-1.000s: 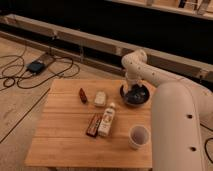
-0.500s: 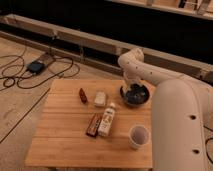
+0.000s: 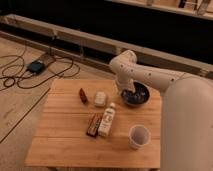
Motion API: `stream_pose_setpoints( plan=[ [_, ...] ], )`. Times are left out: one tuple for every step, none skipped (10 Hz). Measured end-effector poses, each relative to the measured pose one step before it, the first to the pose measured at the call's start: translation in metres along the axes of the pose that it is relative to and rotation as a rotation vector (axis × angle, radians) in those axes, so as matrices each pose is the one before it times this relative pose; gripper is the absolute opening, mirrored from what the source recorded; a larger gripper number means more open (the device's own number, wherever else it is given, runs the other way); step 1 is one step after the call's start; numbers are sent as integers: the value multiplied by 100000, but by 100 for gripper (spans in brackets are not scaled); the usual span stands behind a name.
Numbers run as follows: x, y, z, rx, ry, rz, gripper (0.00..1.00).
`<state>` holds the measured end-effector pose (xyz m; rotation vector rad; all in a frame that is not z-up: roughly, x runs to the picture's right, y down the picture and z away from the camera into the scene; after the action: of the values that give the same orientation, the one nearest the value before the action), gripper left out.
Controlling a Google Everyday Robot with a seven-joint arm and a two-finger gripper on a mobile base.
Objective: Place the bottle in the ceramic bowl
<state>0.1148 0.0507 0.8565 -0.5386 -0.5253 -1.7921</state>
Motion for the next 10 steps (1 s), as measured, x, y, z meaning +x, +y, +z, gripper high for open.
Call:
stream_pose_setpoints(
  plan=[
    [-1228, -1232, 255, 3556, -2288, 1400, 69],
    [-836, -1009, 259, 2459, -1594, 449, 69],
    [-480, -802, 249, 1669, -1103, -150, 69],
    [-603, -983, 426, 2117, -1329, -224, 69],
    [-418, -631, 349, 1001, -1060, -405, 69],
    [-175, -356, 132, 202, -441, -330, 69],
    [-264, -758, 280, 117, -814, -823, 69],
    [-231, -734, 309, -213, -715, -756, 69],
    [-83, -346, 164, -508, -165, -419, 69],
    [-166, -647, 388, -645, -279, -531, 69]
  ],
)
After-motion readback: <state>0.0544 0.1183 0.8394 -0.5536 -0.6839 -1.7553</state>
